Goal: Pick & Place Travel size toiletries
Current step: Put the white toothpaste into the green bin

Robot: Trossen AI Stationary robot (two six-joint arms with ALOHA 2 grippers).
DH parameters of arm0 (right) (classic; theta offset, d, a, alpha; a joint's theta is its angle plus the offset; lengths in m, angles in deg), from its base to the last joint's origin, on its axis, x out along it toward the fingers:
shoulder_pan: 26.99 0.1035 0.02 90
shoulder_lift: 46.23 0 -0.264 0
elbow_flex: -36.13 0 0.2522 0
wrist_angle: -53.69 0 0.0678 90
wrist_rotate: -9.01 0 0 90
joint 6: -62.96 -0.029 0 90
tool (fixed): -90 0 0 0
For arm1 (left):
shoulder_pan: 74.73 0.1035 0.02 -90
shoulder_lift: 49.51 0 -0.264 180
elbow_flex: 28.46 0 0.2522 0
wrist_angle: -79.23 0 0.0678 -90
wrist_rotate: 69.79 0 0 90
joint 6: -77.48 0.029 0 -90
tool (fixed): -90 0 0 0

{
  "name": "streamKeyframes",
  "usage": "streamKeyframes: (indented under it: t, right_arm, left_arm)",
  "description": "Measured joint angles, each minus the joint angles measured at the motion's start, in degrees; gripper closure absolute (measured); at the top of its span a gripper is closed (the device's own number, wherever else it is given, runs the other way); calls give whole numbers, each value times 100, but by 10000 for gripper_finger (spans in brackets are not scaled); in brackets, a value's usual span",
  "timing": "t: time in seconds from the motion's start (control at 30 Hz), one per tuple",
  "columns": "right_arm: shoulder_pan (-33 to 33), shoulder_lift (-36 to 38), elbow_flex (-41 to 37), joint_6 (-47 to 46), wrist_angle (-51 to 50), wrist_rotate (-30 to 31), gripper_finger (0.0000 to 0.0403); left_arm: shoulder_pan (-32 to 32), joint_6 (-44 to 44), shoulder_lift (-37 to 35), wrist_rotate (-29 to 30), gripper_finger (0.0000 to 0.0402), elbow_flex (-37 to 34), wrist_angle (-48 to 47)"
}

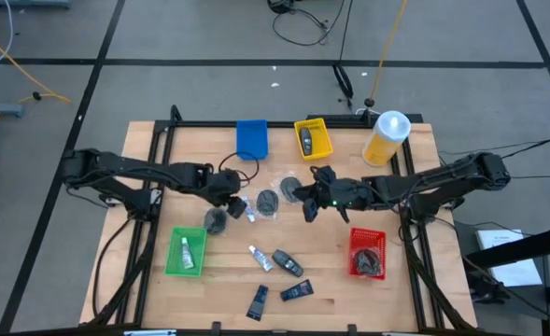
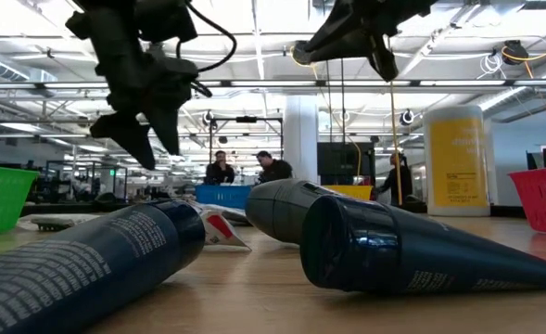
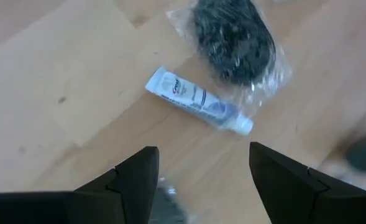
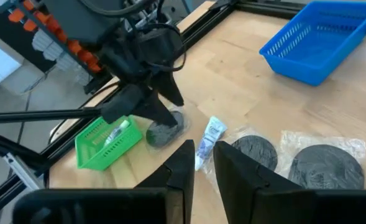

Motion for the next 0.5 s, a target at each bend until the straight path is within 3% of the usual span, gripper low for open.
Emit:
streamKeyframes:
  t: [0.13,0.33,0.5]
  right_arm:
    - [183,0,0,-64,5,251,353]
    - [327,0,0,-87,1,275,353]
    - [330,0,0,-35,-1,251,353]
  left_arm:
    - [-47,-817,336,18,156,0,248]
    - [-115,-1183,844,15,156,-2,1017]
    - [-11,-1582,1137,150,156,-2,1012]
